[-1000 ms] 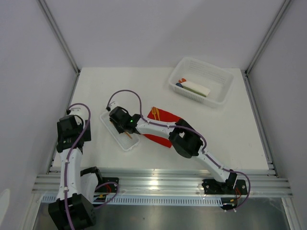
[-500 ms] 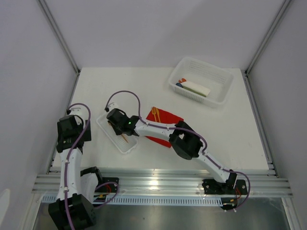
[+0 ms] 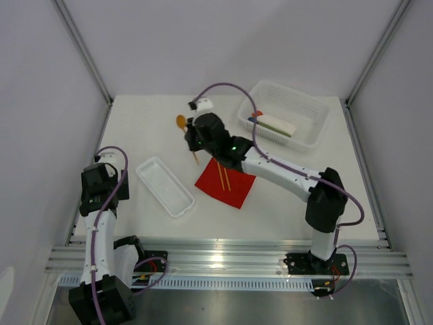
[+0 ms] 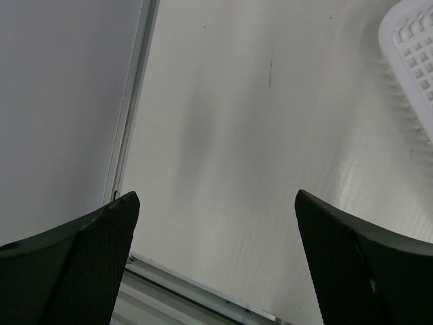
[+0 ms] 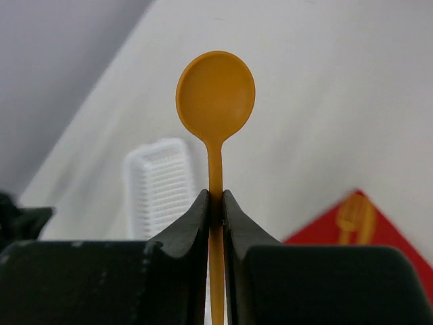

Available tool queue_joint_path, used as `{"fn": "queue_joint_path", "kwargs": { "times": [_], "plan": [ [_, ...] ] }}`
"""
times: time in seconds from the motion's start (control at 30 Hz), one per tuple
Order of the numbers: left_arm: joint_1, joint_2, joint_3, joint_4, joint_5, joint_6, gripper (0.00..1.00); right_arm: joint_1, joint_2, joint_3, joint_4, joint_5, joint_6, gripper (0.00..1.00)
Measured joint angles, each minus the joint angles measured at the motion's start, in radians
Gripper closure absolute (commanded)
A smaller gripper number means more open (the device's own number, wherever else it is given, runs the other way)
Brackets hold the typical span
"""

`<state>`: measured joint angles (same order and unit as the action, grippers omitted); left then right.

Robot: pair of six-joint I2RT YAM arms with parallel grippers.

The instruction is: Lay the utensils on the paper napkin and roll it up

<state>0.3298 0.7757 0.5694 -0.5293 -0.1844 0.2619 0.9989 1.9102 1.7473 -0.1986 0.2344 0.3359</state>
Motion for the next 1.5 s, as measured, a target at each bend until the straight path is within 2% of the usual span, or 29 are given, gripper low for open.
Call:
{"fn": "queue_joint_path", "kwargs": {
  "times": [0.13, 0.23, 0.37, 0.97, 1.13, 1.5],
  "plan": [
    [0.0, 0.0, 0.0, -0.001, 0.005, 0.0, 0.01, -0.141, -0.103, -0.206, 0.024, 0.075, 0.013, 1.0],
    [0.0, 0.0, 0.0, -0.005, 0.005, 0.0, 0.0, -0.219, -0.076, -0.312, 0.0, 0.104, 0.011, 1.0],
    [0.0, 0.0, 0.0, -0.005, 0.005, 0.0, 0.01, -0.241, -0.01, -0.393, -0.024, 0.093, 0.007, 1.0],
    [0.0, 0.008, 0.0, -0.005, 0.006, 0.0, 0.01, -0.242, 0.087, -0.443, 0.017, 0.051, 0.052, 1.0],
    [0.0, 0.008, 0.0, -0.005, 0.006, 0.0, 0.0, -0.241, 0.097, -0.443, 0.018, 0.05, 0.053, 0.84],
    [0.0, 0.008, 0.0, -0.005, 0.006, 0.0, 0.0, -0.241, 0.098, -0.443, 0.017, 0.05, 0.044, 0.72]
  ]
}}
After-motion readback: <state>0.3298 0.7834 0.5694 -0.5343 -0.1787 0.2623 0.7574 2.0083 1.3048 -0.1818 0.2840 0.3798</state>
